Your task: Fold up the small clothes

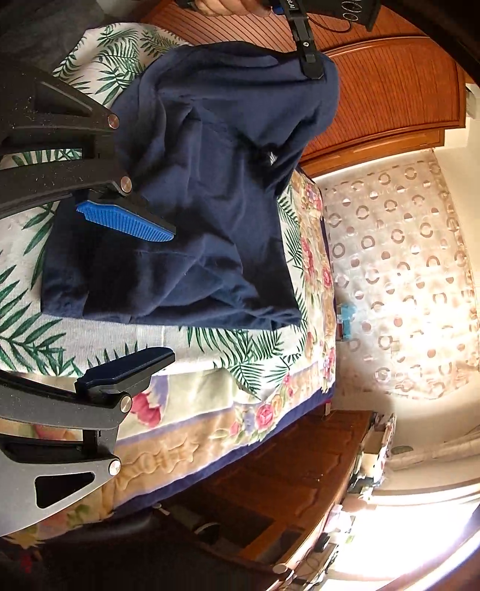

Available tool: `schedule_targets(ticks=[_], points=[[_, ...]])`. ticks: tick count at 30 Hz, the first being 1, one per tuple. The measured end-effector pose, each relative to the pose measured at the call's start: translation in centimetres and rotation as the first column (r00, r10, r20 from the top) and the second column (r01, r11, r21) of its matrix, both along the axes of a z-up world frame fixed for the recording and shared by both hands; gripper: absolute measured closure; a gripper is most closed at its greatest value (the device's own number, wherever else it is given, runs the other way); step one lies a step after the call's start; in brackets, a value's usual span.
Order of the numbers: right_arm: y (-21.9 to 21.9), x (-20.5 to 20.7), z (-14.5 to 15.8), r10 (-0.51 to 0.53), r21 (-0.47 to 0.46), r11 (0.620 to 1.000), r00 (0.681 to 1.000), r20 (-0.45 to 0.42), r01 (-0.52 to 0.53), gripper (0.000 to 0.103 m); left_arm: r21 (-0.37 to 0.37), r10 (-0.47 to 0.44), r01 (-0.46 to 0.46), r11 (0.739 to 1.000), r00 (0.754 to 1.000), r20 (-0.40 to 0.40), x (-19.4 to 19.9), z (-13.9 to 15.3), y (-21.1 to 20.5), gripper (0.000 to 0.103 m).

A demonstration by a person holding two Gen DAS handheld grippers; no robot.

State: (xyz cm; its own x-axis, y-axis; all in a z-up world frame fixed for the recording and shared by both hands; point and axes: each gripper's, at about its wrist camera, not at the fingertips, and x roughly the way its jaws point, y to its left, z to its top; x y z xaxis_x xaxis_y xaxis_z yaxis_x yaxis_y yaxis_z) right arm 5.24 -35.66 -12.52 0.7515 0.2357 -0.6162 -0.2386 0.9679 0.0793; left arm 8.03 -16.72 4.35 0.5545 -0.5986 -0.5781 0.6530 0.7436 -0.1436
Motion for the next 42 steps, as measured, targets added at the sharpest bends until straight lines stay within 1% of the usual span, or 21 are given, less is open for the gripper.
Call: schedule_targets(ticks=[1,3,5,6,7,8,9,10,11,13,18,23,27,30,34,36,40,42], points=[[0.0,0.0,0.0,-0.002,0.004,1.000,1.000,0.003,0.002,0.041,0.014,-0.017,0.018,1.000,1.000,-0.010,0.2,-0.3,-0.5,0.097],[0.0,0.0,-0.1,-0.003,0.015,1.000,1.000,0.006,0.003,0.041,0.052,-0.014,0.016,0.999,0.999,-0.030,0.6,-1.3,-0.9,0.086],[0.2,0.2,-0.4,0.004,0.018,1.000,1.000,0.005,-0.004,0.041,0.054,-0.005,0.006,0.999,1.000,-0.029,0.7,-2.0,-0.4,0.064],[0.5,0.4,-0.4,0.010,0.016,1.000,1.000,0.005,-0.010,0.041,0.049,0.001,0.001,0.999,1.000,-0.031,0.8,-2.3,0.2,0.060],[0.7,0.6,-0.4,0.015,0.013,1.000,1.000,0.005,-0.015,0.041,0.047,0.013,-0.011,0.999,0.999,-0.037,1.0,-2.5,0.9,0.054],[0.9,1.0,-0.4,0.019,0.011,1.000,1.000,0.007,-0.019,0.041,0.048,0.027,-0.025,0.999,0.999,-0.042,1.2,-2.8,1.1,0.044],[1.2,1.3,-0.3,0.027,0.010,1.000,1.000,0.008,-0.027,0.041,0.050,0.049,-0.046,0.998,0.998,-0.045,1.2,-3.0,1.8,0.037],[1.5,1.7,-0.2,0.032,0.011,0.999,0.999,0.010,-0.032,0.041,0.046,0.073,-0.071,0.996,0.996,-0.046,1.4,-3.2,2.8,0.027],[1.9,2.1,-0.1,0.038,0.010,0.999,0.999,0.012,-0.038,0.041,0.042,0.088,-0.086,0.995,0.995,-0.049,1.5,-3.4,3.3,0.023],[3.0,3.1,0.1,0.057,0.008,0.998,0.998,0.015,-0.057,0.041,0.050,0.125,-0.123,0.991,0.991,-0.054,1.8,-3.9,5.0,0.023],[6.8,6.6,0.8,0.129,-0.028,0.991,0.992,0.008,-0.129,0.041,0.080,0.218,-0.215,0.973,0.975,-0.033,2.3,-5.0,7.7,0.023],[10.6,11.7,1.2,0.187,-0.047,0.981,0.982,-0.023,-0.187,0.041,0.087,0.264,-0.261,0.962,0.964,-0.028,2.5,-6.3,9.6,0.023],[13.3,16.1,0.8,0.206,-0.043,0.977,0.976,-0.064,-0.209,0.041,0.088,0.282,-0.278,0.957,0.959,-0.033,2.5,-7.2,10.4,0.023],[15.1,19.7,-0.3,0.223,-0.011,0.974,0.966,-0.130,-0.227,0.041,0.088,0.293,-0.289,0.953,0.955,-0.037,2.5,-7.9,10.9,0.023],[16.9,22.6,-1.8,0.237,0.005,0.971,0.950,-0.203,-0.241,0.041,0.087,0.300,-0.295,0.951,0.953,-0.050,2.2,-8.8,11.6,0.023],[17.6,23.5,-2.6,0.230,-0.004,0.971,0.946,-0.227,-0.237,0.041,0.087,0.304,-0.298,0.950,0.951,-0.058,2.1,-9.2,11.9,0.023],[18.1,24.4,-2.9,0.225,-0.007,0.972,0.942,-0.250,-0.234,0.041,0.089,0.308,-0.301,0.949,0.949,-0.069,2.1,-9.6,12.2,0.023],[18.5,24.5,-3.1,0.243,-0.001,0.968,0.934,-0.263,-0.252,0.041,0.089,0.309,-0.302,0.949,0.948,-0.071,2.0,-9.8,12.2,0.023]])
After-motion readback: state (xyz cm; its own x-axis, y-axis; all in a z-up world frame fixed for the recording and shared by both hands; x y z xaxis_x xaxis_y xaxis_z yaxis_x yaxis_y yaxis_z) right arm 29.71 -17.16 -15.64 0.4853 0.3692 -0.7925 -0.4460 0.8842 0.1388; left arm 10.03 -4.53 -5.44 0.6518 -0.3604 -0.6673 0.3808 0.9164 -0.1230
